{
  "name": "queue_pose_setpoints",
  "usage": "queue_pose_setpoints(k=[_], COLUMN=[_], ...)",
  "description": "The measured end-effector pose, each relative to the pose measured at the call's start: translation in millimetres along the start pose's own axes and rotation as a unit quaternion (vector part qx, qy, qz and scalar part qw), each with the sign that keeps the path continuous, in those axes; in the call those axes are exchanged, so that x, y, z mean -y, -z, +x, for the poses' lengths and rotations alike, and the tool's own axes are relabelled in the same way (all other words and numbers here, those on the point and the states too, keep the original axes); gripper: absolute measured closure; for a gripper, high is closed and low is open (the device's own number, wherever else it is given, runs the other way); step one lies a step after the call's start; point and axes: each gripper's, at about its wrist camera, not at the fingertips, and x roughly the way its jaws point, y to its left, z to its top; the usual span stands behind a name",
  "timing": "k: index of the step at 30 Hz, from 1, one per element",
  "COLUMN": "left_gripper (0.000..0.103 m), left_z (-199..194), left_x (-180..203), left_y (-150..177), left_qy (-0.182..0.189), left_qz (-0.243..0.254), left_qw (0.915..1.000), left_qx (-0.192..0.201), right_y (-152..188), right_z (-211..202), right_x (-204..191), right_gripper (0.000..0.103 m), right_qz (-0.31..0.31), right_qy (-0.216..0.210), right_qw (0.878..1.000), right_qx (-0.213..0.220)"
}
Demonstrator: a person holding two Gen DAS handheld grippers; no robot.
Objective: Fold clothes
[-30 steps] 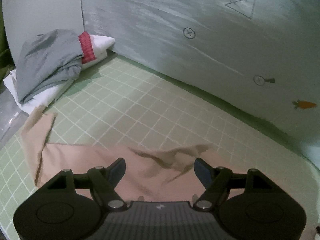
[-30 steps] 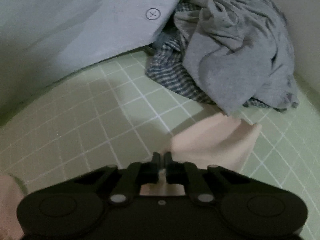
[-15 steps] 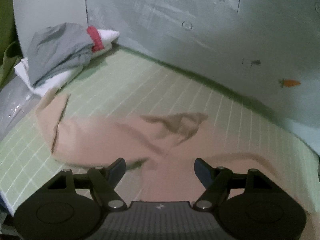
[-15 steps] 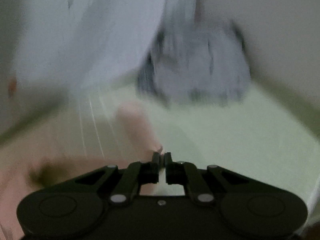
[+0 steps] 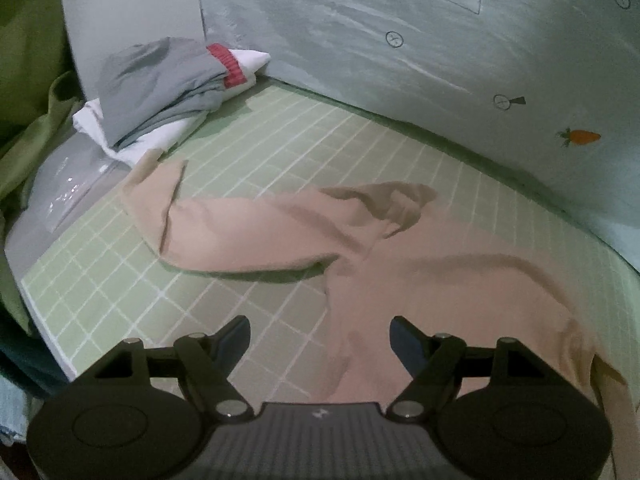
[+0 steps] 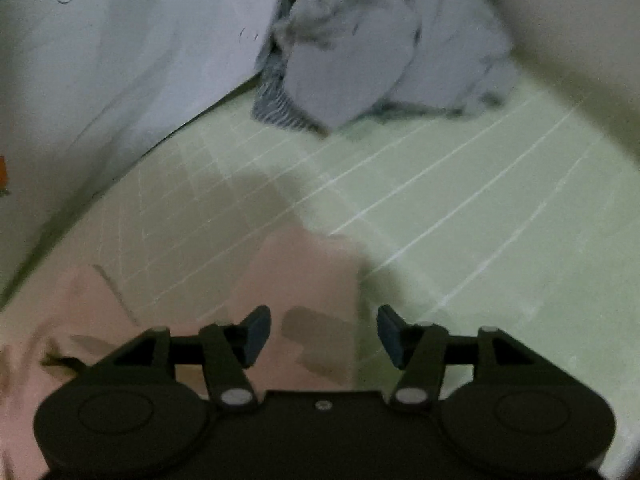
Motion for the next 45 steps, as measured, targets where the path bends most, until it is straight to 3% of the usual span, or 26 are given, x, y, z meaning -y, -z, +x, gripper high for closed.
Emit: queue_pose_setpoints(k=[2, 3, 4, 6, 8, 11, 13, 15, 17, 19, 21, 22, 24, 26, 28, 30, 37, 45], left_gripper=[0.025, 0.025, 0.025, 0.025, 0.025, 0.025, 0.025, 0.025, 0.025, 0.025, 0.025, 0.025, 0.025, 0.025, 0.025, 0.024, 0.02, 0.019], left_z=[-2.1, -3.2, -3.5, -4.5, -5.8, -6.0, -2.7, 1.5, 5.4, 5.9, 7.4, 8.7, 12.5, 16.7, 21.5, 28.3, 83.6, 184.9], left_x=[3.6, 5.6, 8.6, 14.9, 21.6, 29.9, 32.2, 33.6, 34.9, 33.5, 30.7, 29.2, 26.6, 24.5, 22.7, 20.4, 26.5, 75.3], left_y=[4.0, 5.3, 6.4, 8.5, 10.7, 14.9, 18.6, 22.2, 25.6, 26.1, 23.6, 21.7, 15.6, 6.4, -5.4, -19.0, -86.6, -126.6], left_qy=[-0.001, -0.001, 0.0, 0.003, 0.005, 0.007, 0.009, 0.012, 0.015, 0.013, 0.01, 0.008, 0.005, 0.002, 0.0, 0.0, 0.016, 0.065], left_qz=[0.002, 0.003, 0.004, 0.008, 0.013, 0.024, 0.026, 0.028, 0.03, 0.033, 0.032, 0.032, 0.028, 0.027, 0.025, 0.025, 0.045, 0.131], left_qw=[1.0, 1.0, 1.0, 1.0, 0.9999, 0.9996, 0.9996, 0.9995, 0.9993, 0.9992, 0.9993, 0.9993, 0.9994, 0.9996, 0.9997, 0.9997, 0.9989, 0.989], left_qx=[0.0, 0.001, 0.001, 0.004, 0.008, 0.011, 0.004, -0.007, -0.018, -0.018, -0.018, -0.018, -0.017, -0.013, -0.006, -0.001, 0.003, -0.018], right_y=[-3.8, -6.2, -8.5, -15.1, -23.2, -27.9, -18.4, 0.2, 18.2, 34.7, 43.0, 41.5, 37.0, 27.7, 17.3, 6.5, -15.6, -20.0], right_z=[3.9, 5.1, 6.3, -6.2, -39.5, -102.8, -123.8, -108.3, -81.8, -68.5, -66.9, -68.0, -69.5, -67.1, -58.7, -45.4, 10.8, 106.5], right_x=[-4.9, -8.2, -11.5, -15.8, -17.3, -12.4, -4.0, 9.8, 29.1, 45.7, 46.7, 40.0, 26.3, 10.8, -16.4, -46.5, -164.5, -261.9], right_gripper=[0.059, 0.083, 0.098, 0.098, 0.098, 0.098, 0.09, 0.076, 0.082, 0.083, 0.076, 0.067, 0.06, 0.056, 0.039, 0.03, 0.025, 0.025], right_qz=[-0.014, -0.026, -0.038, -0.05, -0.056, -0.06, -0.063, -0.07, -0.053, -0.01, 0.002, -0.002, -0.009, -0.027, -0.058, -0.093, -0.2, -0.277], right_qy=[-0.012, -0.013, -0.015, -0.022, -0.032, -0.041, -0.016, 0.04, 0.088, 0.109, 0.123, 0.127, 0.127, 0.099, 0.069, 0.038, -0.056, -0.15], right_qw=[1.0, 1.0, 0.999, 0.997, 0.99, 0.966, 0.957, 0.965, 0.981, 0.989, 0.989, 0.988, 0.987, 0.99, 0.991, 0.99, 0.976, 0.949], right_qx=[-0.001, 0.002, 0.005, 0.045, 0.124, 0.246, 0.283, 0.249, 0.165, 0.103, 0.085, 0.089, 0.096, 0.101, 0.103, 0.099, 0.059, -0.007])
